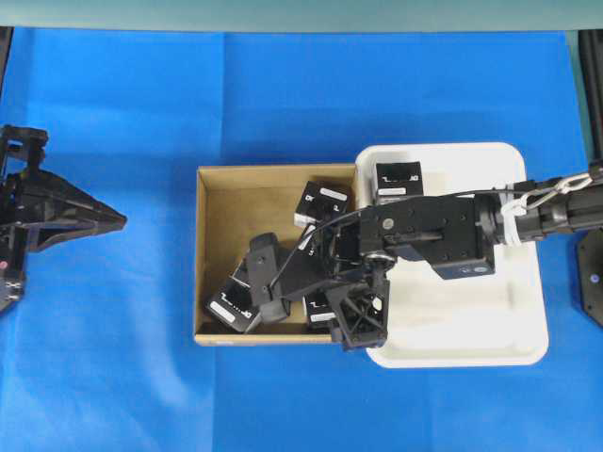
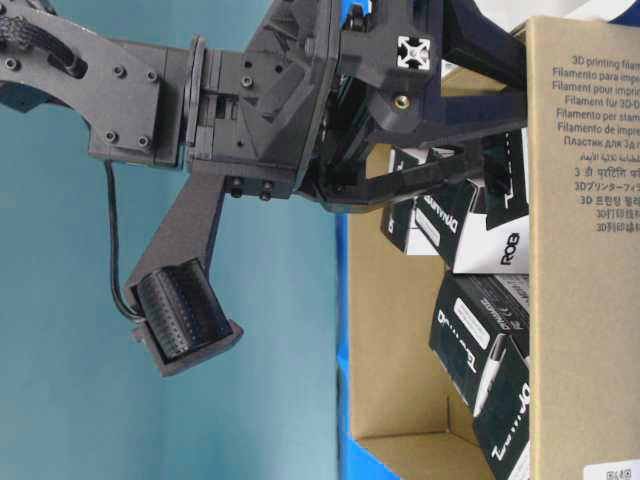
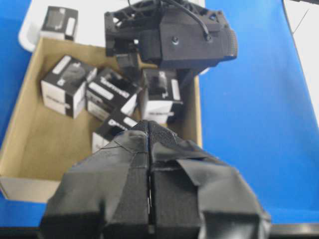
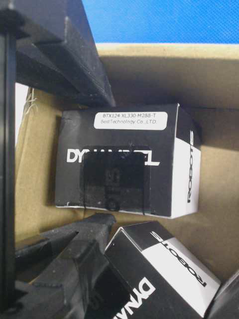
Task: Pick a box that is randomly placed inside the cardboard box.
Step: 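Close the right gripper on the DYNAMIXEL box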
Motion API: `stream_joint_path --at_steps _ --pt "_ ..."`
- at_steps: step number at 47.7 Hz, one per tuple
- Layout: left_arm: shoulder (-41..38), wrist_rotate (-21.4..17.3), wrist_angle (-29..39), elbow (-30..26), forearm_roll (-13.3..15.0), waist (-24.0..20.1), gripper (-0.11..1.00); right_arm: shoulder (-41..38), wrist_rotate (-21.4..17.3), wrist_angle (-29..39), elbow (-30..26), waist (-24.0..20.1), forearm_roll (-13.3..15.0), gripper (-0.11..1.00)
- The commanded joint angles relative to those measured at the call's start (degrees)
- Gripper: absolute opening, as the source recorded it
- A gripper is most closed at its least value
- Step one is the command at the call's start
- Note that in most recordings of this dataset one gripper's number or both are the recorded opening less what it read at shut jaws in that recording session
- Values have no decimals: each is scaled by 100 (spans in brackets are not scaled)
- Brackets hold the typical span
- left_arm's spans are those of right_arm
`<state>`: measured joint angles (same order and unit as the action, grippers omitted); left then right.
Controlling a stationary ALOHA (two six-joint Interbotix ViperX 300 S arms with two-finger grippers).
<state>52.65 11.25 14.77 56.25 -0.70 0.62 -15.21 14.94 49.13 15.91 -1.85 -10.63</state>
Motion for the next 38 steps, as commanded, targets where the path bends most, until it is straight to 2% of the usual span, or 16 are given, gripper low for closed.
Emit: stream_joint_path --at_steps 1,17,21,28,38 --pt "-26 9 -26 -123 -18 9 -7 -44 -62 -26 -44 18 9 99" --pt "-18 0 -26 -123 -9 0 -7 -53 -220 26 -62 9 0 97" --pt "-9 9 -26 -132 -18 0 -7 -35 -211 97 -79 9 0 90" --pt "0 9 -26 -123 -9 0 -7 26 -202 246 -97 9 9 65" --pt "-9 9 -35 -123 -9 0 -7 220 -220 229 -114 26 9 64"
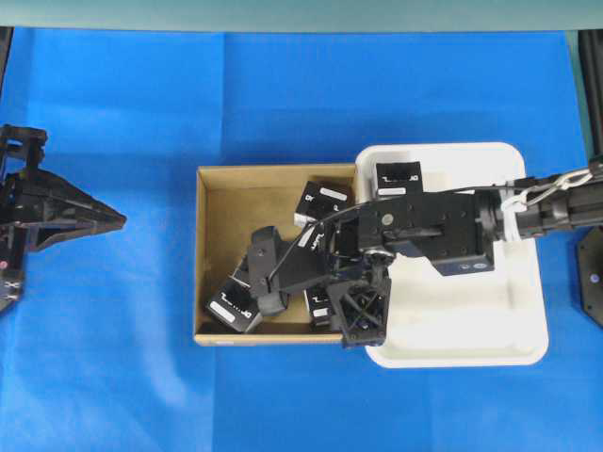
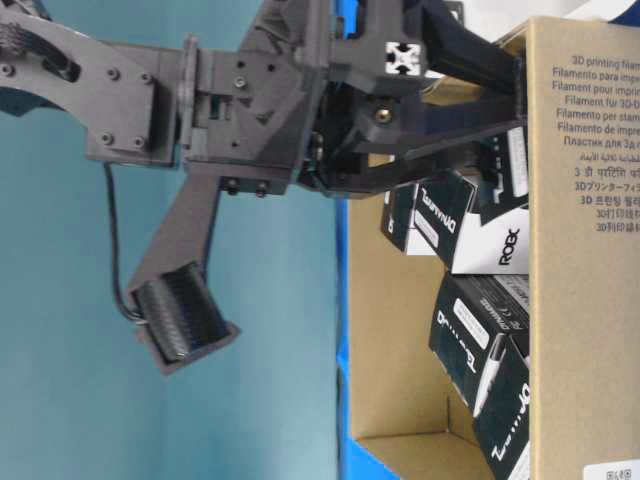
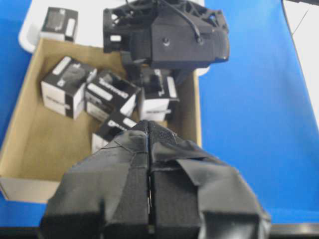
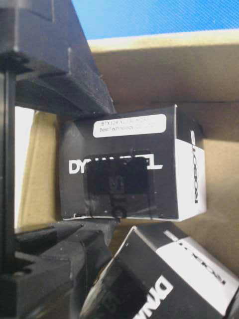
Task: Pick a box that is randomly placed inside the cardboard box.
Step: 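Close the right gripper on the DYNAMIXEL box, then lift the held box and carry it right into the white tray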
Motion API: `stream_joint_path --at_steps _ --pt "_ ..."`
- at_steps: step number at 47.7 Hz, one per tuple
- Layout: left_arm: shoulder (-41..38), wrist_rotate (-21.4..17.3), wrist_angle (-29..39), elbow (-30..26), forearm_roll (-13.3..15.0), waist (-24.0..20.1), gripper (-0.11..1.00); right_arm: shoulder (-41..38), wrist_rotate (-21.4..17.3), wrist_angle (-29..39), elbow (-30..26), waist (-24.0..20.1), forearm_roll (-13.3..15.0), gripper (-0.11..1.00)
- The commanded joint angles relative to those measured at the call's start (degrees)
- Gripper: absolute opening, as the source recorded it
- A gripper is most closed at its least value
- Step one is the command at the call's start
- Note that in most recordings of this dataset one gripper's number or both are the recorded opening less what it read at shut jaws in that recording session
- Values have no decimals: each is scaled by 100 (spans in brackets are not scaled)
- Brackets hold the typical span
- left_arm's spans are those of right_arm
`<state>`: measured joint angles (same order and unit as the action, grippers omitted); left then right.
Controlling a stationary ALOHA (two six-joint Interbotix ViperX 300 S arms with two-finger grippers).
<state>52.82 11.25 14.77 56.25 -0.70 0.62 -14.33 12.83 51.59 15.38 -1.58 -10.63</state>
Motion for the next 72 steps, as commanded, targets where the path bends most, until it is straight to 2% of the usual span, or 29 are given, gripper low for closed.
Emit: stream_joint_path --at_steps 1,21,33,43,51,57,72 --pt "-35 9 -26 -132 -18 0 -7 149 -9 -18 -62 0 0 64" --pt "-18 18 -26 -132 -9 0 -7 1002 -149 431 -606 404 0 64" --pt "-18 18 -26 -132 -18 0 -7 1802 -158 1503 -1028 729 44 64" --pt "-9 18 -26 -141 -9 0 -7 2435 -176 2118 -1143 853 352 64" --pt "-18 18 -26 -141 -9 0 -7 2936 -220 2391 -1011 967 694 64" --pt "-18 18 -26 -141 -18 0 -7 3190 -299 2575 -844 1107 826 64" --pt "-26 229 -26 -132 -9 9 -7 3779 -308 2602 53 1450 844 64"
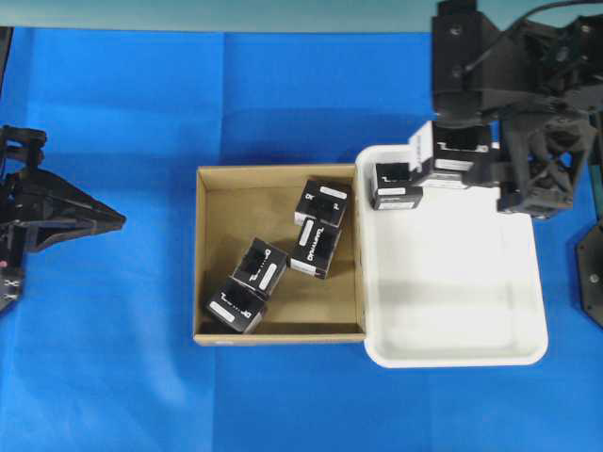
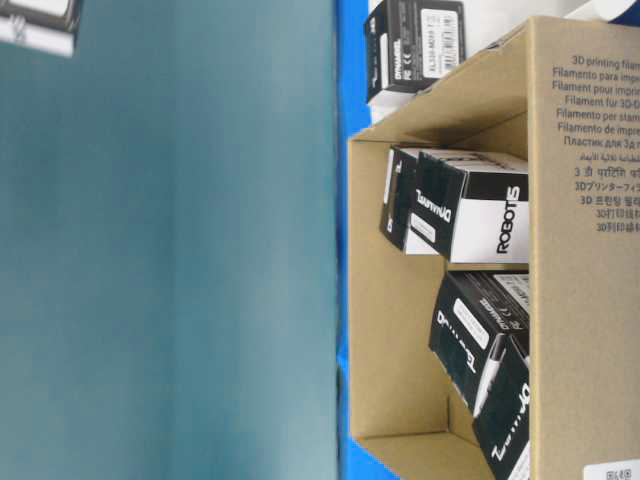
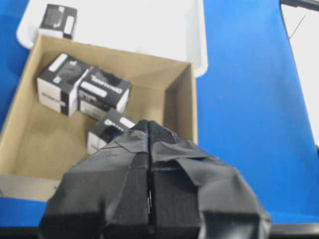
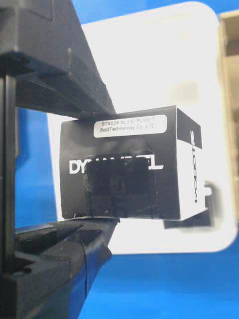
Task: Pick a box that is randomly placed inside the cardboard box.
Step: 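Lift the held box and carry it right into the white tray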
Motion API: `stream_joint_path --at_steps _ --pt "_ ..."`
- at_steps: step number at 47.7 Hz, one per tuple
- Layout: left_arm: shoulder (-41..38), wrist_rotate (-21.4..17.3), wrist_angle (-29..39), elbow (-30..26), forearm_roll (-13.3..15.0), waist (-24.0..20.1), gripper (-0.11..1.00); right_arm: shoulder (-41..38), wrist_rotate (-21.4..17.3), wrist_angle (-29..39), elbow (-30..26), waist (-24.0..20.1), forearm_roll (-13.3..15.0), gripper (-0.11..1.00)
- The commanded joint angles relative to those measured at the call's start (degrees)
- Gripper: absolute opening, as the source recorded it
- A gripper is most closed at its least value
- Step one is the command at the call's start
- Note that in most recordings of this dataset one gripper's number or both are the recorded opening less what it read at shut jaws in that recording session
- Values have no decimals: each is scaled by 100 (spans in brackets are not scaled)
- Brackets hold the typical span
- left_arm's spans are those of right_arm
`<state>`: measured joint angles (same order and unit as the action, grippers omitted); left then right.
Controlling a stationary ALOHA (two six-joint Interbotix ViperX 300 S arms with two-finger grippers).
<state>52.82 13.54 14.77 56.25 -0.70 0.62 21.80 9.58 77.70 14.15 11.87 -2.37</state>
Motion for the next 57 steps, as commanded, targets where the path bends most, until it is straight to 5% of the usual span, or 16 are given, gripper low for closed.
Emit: stream_joint_path --at_steps 1,13,30,57 --pt "-35 0 -26 -141 -9 9 -7 202 26 -9 255 132 26 64" --pt "-35 9 -53 -141 -9 9 -7 571 352 -360 1371 668 343 64" --pt "-26 18 -70 -149 -9 9 -7 264 1371 -2030 2900 967 378 64" --pt "-18 26 -70 -158 -9 9 -7 -791 1406 -3665 3445 1090 378 64"
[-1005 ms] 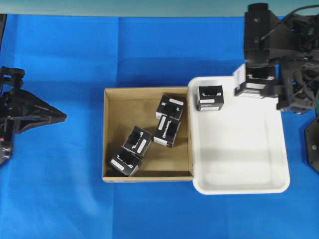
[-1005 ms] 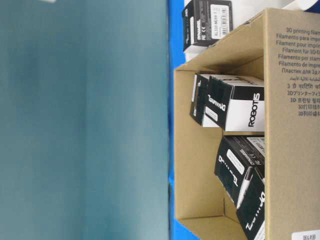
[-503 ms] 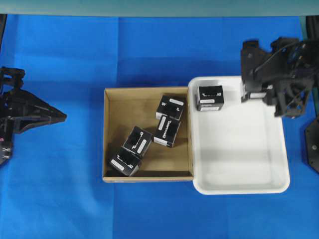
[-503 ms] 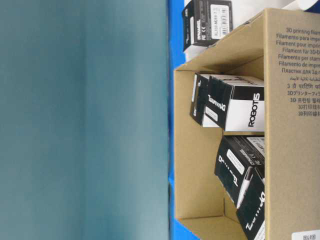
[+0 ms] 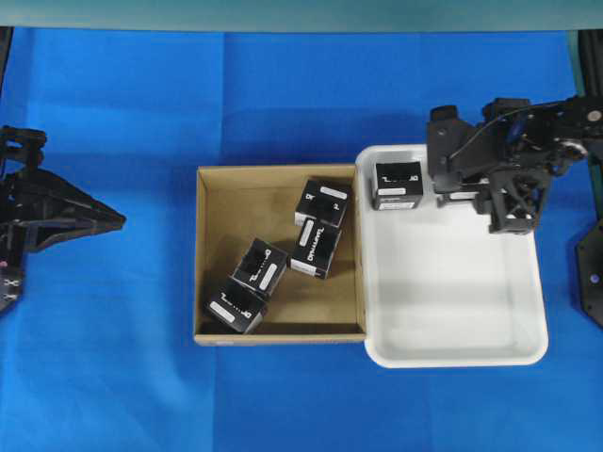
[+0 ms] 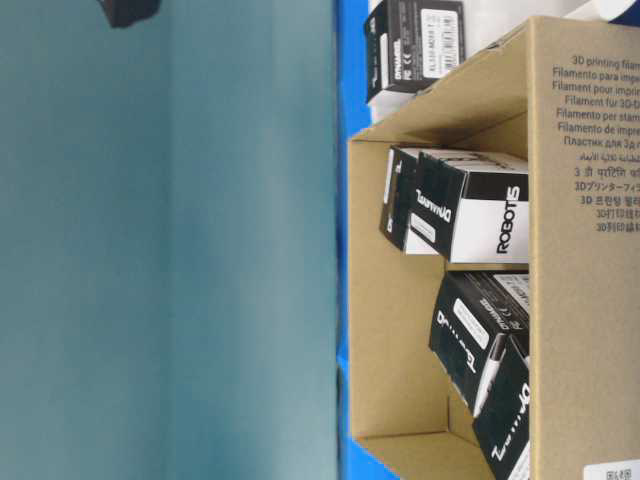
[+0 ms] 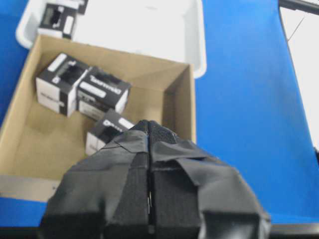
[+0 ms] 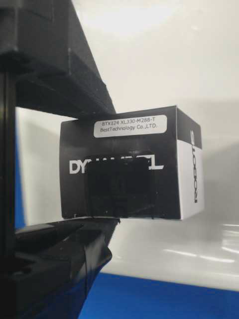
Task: Pick a box that is randomly placed inside the cardboard box.
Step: 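Lift the held box and carry it right into the white tray, then lower the box into the tray beside the other box and open the right gripper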
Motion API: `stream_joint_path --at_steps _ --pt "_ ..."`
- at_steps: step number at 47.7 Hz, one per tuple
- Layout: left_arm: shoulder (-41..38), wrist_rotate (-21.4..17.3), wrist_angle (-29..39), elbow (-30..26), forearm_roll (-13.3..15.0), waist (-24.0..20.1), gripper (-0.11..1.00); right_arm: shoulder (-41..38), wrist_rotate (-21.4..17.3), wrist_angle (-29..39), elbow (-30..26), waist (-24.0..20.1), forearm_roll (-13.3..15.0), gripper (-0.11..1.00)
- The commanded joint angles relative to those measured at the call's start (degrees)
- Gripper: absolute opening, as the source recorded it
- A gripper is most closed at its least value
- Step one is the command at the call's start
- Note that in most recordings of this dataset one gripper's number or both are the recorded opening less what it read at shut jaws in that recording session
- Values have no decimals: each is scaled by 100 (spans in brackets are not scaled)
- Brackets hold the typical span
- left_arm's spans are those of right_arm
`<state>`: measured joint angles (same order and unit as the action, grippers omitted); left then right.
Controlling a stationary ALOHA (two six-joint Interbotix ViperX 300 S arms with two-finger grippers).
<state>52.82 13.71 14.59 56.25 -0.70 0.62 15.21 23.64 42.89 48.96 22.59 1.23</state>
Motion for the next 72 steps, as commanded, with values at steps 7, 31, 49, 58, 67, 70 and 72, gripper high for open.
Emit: stream_joint_path --at_steps 7,31,49,58,67,70,72 --pt "0 9 -53 -158 -9 9 -7 -352 0 -246 -53 26 18 64" --pt "0 9 -44 -158 -9 9 -7 -475 -26 -352 -35 79 18 64" --pt "9 9 -53 -158 -9 9 -7 -475 -70 -404 -35 114 -18 64" --pt "-9 9 -35 -149 -9 9 -7 -439 -123 -554 -18 185 -26 88" --pt "-9 9 -26 -149 -9 9 -7 -431 -246 -694 -9 185 -26 99" --pt "-9 9 -26 -149 -9 9 -7 -431 -272 -703 -9 185 -26 99" --pt "0 9 -26 -149 -18 9 -7 -431 -290 -694 -9 185 -26 99"
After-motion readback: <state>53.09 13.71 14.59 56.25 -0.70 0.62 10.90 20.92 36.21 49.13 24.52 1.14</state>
